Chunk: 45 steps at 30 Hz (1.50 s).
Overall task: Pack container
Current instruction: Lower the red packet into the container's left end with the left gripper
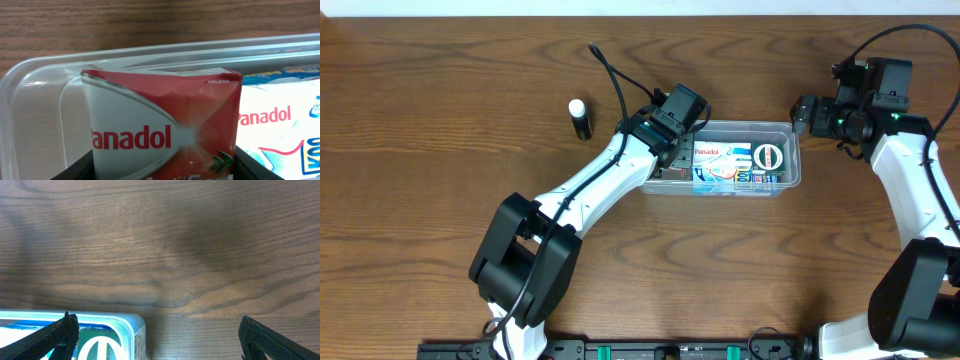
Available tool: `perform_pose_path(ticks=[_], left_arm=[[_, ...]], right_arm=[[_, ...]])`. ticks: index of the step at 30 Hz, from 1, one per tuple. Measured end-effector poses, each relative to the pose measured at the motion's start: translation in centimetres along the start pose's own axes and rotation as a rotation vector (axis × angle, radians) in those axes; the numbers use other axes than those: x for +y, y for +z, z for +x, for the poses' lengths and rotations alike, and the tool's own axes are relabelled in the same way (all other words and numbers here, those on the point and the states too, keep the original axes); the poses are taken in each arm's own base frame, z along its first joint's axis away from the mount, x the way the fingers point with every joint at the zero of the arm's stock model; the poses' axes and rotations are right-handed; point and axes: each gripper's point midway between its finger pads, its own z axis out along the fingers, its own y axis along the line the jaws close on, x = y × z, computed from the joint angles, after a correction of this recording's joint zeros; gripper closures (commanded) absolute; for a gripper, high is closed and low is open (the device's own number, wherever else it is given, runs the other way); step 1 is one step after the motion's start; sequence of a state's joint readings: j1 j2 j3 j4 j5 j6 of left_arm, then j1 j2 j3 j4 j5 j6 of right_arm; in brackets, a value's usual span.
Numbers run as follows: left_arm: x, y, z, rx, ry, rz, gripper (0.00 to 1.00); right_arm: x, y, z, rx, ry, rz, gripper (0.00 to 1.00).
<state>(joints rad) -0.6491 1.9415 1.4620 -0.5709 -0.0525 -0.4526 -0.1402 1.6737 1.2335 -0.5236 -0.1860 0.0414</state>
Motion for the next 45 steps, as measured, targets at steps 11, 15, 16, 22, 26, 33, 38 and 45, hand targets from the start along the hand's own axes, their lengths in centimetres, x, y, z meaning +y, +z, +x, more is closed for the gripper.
perform_pose_path(ticks=[11,15,16,22,26,33,38,45], left_arm=[[0.0,1.4,-0.2,-0.004,-0.021,-0.015,0.41],[-0.1,1.5,-0.3,-0.006,-0.022,-0.014,0.41],[-0.1,1.5,-0.2,-0.005,-0.021,-0.014,0.41],[0.1,1.5,0.2,0.015,-0.02,-0.018,0.4],[0.5,2.1,1.4,0.061,-0.014,-0.038,0.4],[0.5,2.2,1.7,0.071,-0.01,-0.04,0.4],[-0.2,2.1,1.8,0.066,0.001,-0.03,0.4],[-0.7,2.1,1.9,0.06,0.01,-0.022,0.39]], right_arm=[[0.0,0.0,0.0,0.0,0.0,0.0,0.01],[0.0,0.0,0.0,0.0,0.0,0.0,0.01],[0.0,0.0,0.0,0.0,0.0,0.0,0.01],[0.0,0.0,0.0,0.0,0.0,0.0,0.01],[0.0,0.0,0.0,0.0,0.0,0.0,0.01],[0.0,0.0,0.0,0.0,0.0,0.0,0.01],[0.0,0.0,0.0,0.0,0.0,0.0,0.01],[0.0,0.0,0.0,0.0,0.0,0.0,0.01]])
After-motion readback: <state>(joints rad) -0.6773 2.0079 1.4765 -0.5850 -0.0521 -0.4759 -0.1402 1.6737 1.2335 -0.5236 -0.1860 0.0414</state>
